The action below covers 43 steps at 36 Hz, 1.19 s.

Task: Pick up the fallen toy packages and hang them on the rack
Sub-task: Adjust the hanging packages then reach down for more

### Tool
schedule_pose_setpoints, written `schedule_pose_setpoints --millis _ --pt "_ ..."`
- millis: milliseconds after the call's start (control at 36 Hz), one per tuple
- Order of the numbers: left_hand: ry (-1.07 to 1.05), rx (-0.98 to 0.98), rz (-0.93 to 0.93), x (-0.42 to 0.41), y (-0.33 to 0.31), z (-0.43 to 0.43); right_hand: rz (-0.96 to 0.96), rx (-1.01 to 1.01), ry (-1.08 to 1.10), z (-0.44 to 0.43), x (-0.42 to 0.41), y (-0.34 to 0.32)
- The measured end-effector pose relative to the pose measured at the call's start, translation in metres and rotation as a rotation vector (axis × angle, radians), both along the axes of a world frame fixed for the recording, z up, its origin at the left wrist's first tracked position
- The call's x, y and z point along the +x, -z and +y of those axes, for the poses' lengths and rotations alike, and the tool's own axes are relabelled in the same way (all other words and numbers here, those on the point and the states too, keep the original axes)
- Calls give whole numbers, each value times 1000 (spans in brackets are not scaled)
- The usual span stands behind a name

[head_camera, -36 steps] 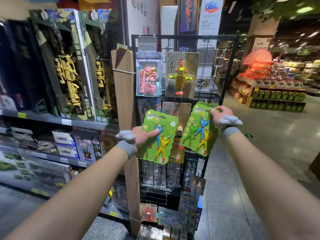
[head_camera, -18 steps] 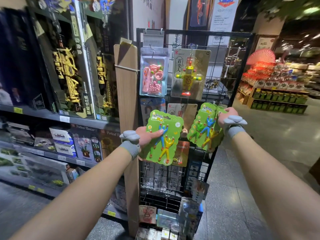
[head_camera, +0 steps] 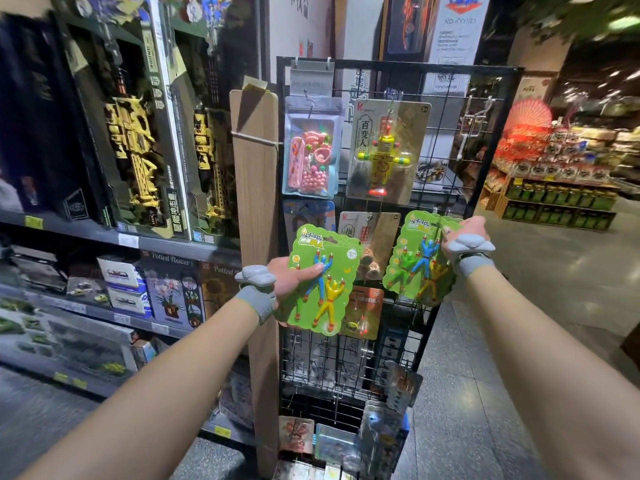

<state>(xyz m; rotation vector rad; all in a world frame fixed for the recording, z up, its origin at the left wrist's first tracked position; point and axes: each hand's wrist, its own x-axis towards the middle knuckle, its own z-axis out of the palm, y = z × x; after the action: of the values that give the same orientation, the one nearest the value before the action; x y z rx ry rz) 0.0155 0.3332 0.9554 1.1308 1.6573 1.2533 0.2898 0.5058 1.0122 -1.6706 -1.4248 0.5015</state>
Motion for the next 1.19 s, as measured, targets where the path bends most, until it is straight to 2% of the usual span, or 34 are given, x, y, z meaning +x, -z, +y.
schedule_pose_setpoints --millis 250,611,861,1028,1195 --pt "36 0 -13 5 -3 1 -4 0 114 -11 5 -7" --pt "74 -27 144 11 -7 -2 -70 -47 145 -28 14 -7" --pt "105 -11 182 34 -9 -2 -175 -64 -62 -58 8 3" --pt "141 -10 252 51 -14 -3 -42 -130 -161 -75 -13 12" --pt "192 -22 304 57 -15 -5 72 -65 -280 -101 -33 12"
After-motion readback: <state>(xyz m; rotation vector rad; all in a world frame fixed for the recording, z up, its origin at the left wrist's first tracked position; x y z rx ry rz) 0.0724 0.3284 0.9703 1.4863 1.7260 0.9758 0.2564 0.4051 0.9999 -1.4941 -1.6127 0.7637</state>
